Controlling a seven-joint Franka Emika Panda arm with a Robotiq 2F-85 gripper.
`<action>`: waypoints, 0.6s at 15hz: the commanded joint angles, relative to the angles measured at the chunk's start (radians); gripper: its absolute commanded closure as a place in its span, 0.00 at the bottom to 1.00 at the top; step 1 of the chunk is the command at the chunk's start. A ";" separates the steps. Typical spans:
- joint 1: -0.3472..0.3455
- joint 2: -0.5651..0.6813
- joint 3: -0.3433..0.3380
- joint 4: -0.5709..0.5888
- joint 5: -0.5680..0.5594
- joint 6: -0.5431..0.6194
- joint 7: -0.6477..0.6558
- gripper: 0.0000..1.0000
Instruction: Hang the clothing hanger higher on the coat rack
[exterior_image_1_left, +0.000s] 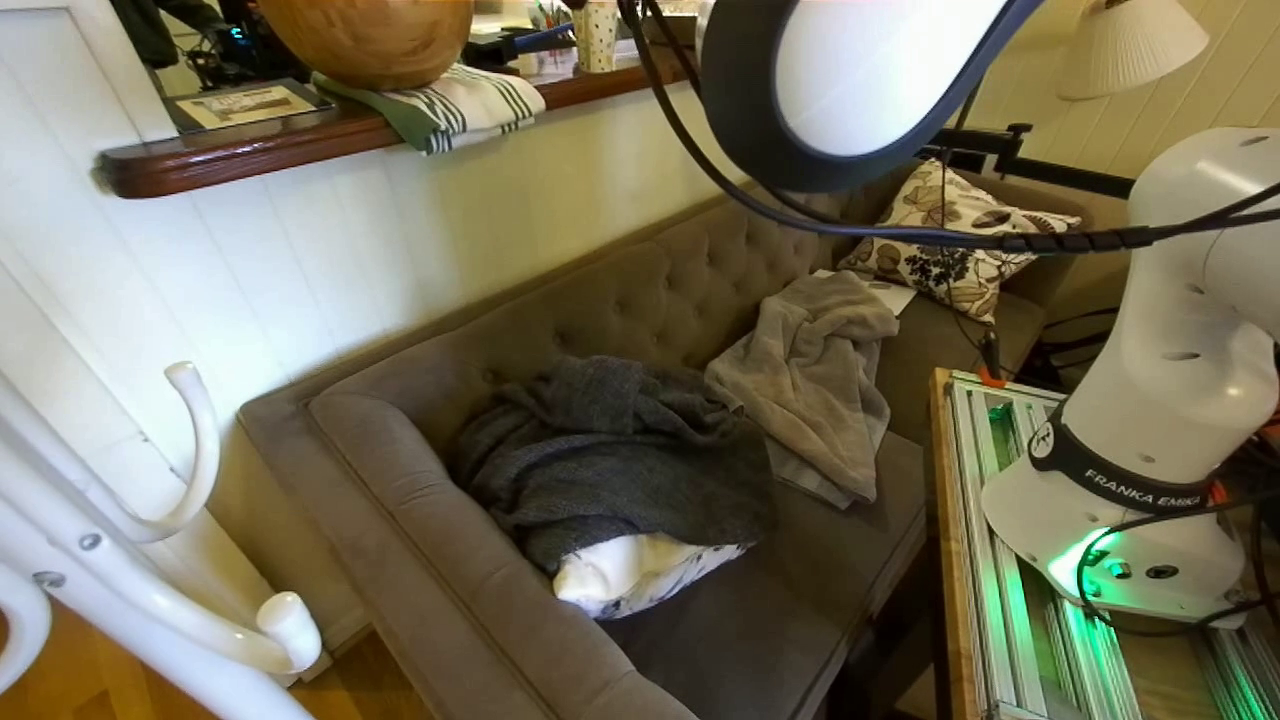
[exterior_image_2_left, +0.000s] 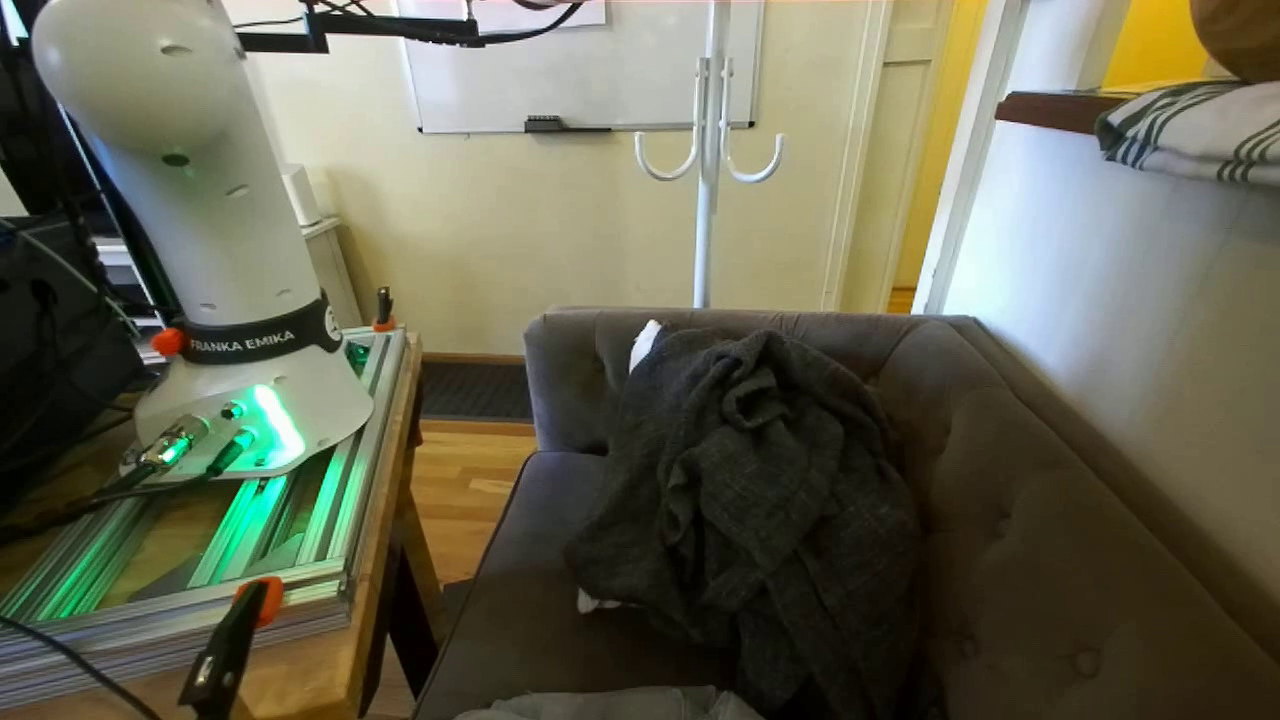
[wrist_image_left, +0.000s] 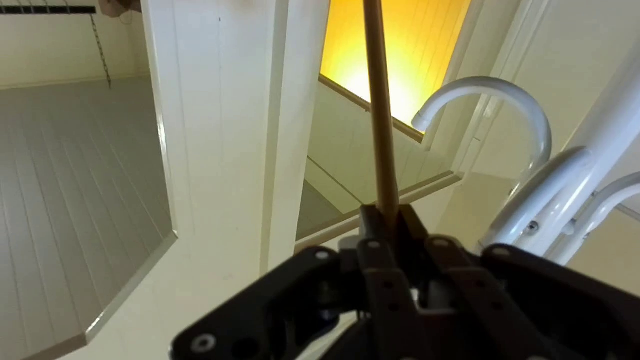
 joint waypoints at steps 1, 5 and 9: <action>-0.052 0.009 -0.019 0.022 -0.165 0.015 0.207 0.97; -0.077 0.084 -0.038 0.038 -0.307 0.036 0.379 0.97; -0.104 0.170 -0.039 0.077 -0.391 0.035 0.453 0.97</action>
